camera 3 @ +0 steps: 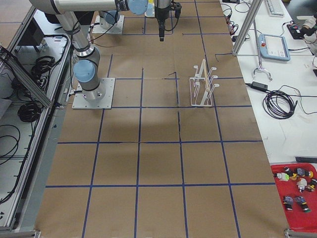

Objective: Transfer IKEA cup to right arm and place on rack

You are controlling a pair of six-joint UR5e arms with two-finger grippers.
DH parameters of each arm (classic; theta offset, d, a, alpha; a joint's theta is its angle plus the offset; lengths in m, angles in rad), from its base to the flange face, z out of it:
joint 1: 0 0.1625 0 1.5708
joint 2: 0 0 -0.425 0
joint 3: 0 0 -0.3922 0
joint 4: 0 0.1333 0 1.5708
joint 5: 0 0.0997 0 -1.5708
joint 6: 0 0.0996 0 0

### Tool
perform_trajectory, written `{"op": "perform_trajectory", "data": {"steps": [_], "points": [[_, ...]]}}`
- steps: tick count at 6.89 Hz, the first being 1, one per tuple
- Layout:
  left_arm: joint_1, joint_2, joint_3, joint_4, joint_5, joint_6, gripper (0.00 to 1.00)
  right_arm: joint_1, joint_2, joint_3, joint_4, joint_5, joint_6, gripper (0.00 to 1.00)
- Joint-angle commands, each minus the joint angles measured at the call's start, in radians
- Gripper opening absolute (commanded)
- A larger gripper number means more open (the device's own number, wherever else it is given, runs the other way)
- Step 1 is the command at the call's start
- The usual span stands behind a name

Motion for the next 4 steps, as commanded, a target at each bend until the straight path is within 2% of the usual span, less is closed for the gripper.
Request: {"op": "perform_trajectory", "data": {"steps": [1, 2, 3, 4], "points": [[-0.029, 0.046, 0.022, -0.010, -0.145, 0.006, 0.00, 0.001, -0.006, 0.050, -0.270, 0.001, 0.097, 0.99], [-0.030, 0.054, 0.010, 0.004, -0.225, 0.004, 0.00, -0.008, -0.009, 0.077, -0.351, 0.014, 0.101, 0.99], [-0.030, 0.042, -0.007, 0.098, -0.316, 0.004, 0.00, -0.011, -0.006, 0.097, -0.440, 0.104, 0.123, 0.99], [-0.033, 0.049, -0.062, 0.202, -0.412, 0.004, 0.00, -0.019, -0.007, 0.118, -0.502, 0.143, 0.235, 0.99]]}}
